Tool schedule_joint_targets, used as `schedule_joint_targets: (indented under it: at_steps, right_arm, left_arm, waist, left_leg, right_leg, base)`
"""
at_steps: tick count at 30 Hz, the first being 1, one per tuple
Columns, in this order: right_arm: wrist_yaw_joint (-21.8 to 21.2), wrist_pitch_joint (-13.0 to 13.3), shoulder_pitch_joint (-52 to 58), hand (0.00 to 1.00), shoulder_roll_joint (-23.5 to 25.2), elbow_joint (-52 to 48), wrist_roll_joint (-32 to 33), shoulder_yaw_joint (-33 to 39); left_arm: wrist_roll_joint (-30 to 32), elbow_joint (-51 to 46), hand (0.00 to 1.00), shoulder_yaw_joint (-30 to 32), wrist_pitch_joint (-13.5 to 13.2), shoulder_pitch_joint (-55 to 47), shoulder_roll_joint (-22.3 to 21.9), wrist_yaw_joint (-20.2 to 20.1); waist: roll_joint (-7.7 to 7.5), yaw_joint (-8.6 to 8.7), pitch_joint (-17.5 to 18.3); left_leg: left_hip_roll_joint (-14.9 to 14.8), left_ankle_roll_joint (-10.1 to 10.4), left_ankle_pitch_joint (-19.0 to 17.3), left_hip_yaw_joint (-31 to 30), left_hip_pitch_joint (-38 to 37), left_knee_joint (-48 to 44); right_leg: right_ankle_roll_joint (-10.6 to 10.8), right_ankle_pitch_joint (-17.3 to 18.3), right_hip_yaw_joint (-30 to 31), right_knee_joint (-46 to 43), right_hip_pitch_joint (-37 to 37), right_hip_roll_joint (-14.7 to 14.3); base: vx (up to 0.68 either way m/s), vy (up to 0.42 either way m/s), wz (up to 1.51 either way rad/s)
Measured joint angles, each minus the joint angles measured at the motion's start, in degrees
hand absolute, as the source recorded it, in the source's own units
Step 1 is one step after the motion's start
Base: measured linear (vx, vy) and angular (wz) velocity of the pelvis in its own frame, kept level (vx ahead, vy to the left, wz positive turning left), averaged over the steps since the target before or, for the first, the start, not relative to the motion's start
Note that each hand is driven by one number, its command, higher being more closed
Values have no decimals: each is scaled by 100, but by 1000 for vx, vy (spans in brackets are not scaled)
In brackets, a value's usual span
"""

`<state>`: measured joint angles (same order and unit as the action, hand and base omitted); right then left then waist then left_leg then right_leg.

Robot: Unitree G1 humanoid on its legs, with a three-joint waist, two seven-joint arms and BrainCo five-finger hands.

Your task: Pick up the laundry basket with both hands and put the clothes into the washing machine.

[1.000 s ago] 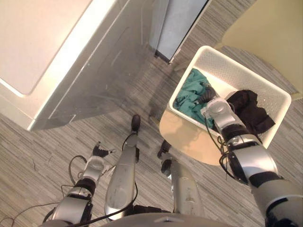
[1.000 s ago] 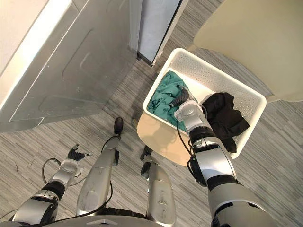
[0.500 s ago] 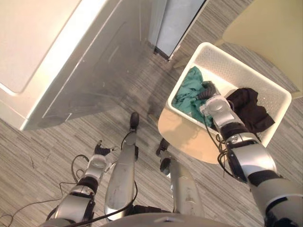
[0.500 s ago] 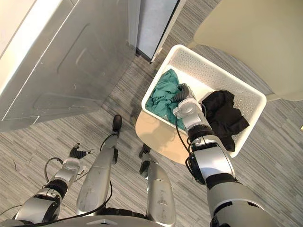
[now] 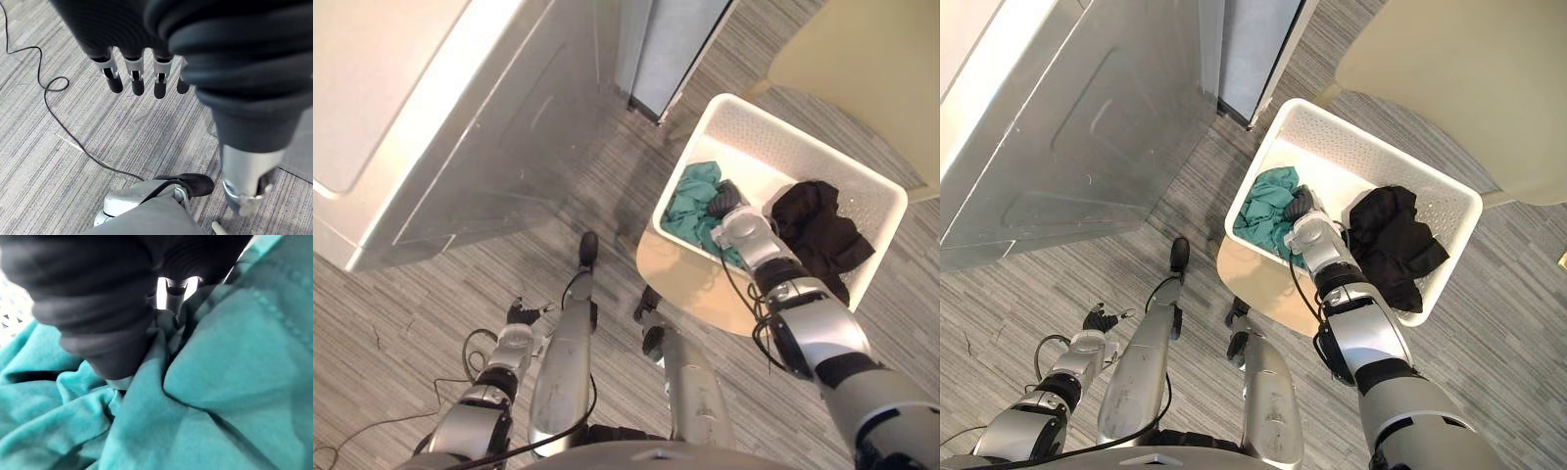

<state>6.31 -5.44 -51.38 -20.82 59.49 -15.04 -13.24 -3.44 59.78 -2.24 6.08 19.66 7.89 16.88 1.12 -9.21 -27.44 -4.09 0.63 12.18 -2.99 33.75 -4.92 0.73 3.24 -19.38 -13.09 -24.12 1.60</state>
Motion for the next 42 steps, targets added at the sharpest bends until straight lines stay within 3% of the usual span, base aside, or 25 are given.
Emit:
schedule_joint_targets:
  at_steps: [5,10,13,16,24,29,31,38,42]
  right_arm:
    - [74,-8,98,100,146,-48,225,352]
    - [574,-68,735,100,536,-835,1104,1252]
    - [903,80,1558,100,935,-1945,1952,1651]
    - [926,270,2368,100,1186,-2978,2296,1677]
    - [633,505,4380,100,1371,-5470,2473,1860]
    - [367,564,5224,100,1522,-6139,2483,2168]
    - [214,567,5622,100,1643,-6456,2494,2293]
    - [-21,605,6154,100,1915,-7047,2604,2300]
    - [-162,609,6431,100,2044,-7387,2608,2256]
  left_arm:
    - [-97,8,0,8,0,0,-16,1]
    - [-154,39,0,226,-2,-3,-98,45]
    - [-290,-60,0,320,-16,-82,-111,77]
    - [-322,-294,0,338,-59,-207,-112,116]
    - [-319,-1456,0,-42,-144,-1120,-103,-119]
    - [-318,-2131,0,-491,-165,-1757,-92,-490]
    - [-327,-2877,0,-745,-173,-2164,-110,-670]
    - [-714,-5242,0,-1076,-273,-2467,-187,-968]
    - [-1209,-6303,0,-1144,-413,-2323,-241,-956]
  waist:
    - [-14,2,-3]
    - [-22,26,-7]
    - [-67,109,-24]
    - [-160,214,-58]
    - [-382,480,-33]
    - [-489,650,453]
    - [-486,682,868]
    - [-370,875,1579]
    - [-199,927,1888]
  left_leg:
    - [-14,11,9,15,-54,14]
    - [-22,11,8,107,-200,37]
    - [-23,14,5,192,-472,129]
    - [-20,33,-11,290,-717,229]
    - [162,32,-13,462,-1695,624]
    - [300,11,-44,519,-2224,936]
    - [370,-23,-138,616,-2371,936]
    - [434,-87,-323,696,-2706,935]
    - [437,-86,-428,798,-2915,935]
  right_leg:
    - [-3,-1,9,-31,22,-3]
    - [-3,0,70,-55,117,6]
    - [-2,15,163,-73,293,25]
    - [4,92,190,-188,410,66]
    - [90,475,322,-551,964,318]
    - [192,654,371,-556,1321,450]
    - [242,687,429,-492,1449,510]
    - [304,649,470,-68,1919,519]
    - [355,588,598,155,2153,495]
  base:
    - [0,0,0]
    - [-3,0,-3]
    - [-2,-5,-9]
    - [-4,-11,-3]
    - [32,-6,1]
    - [111,-15,2]
    - [150,-12,-13]
    - [117,-17,-5]
    - [71,-21,-17]
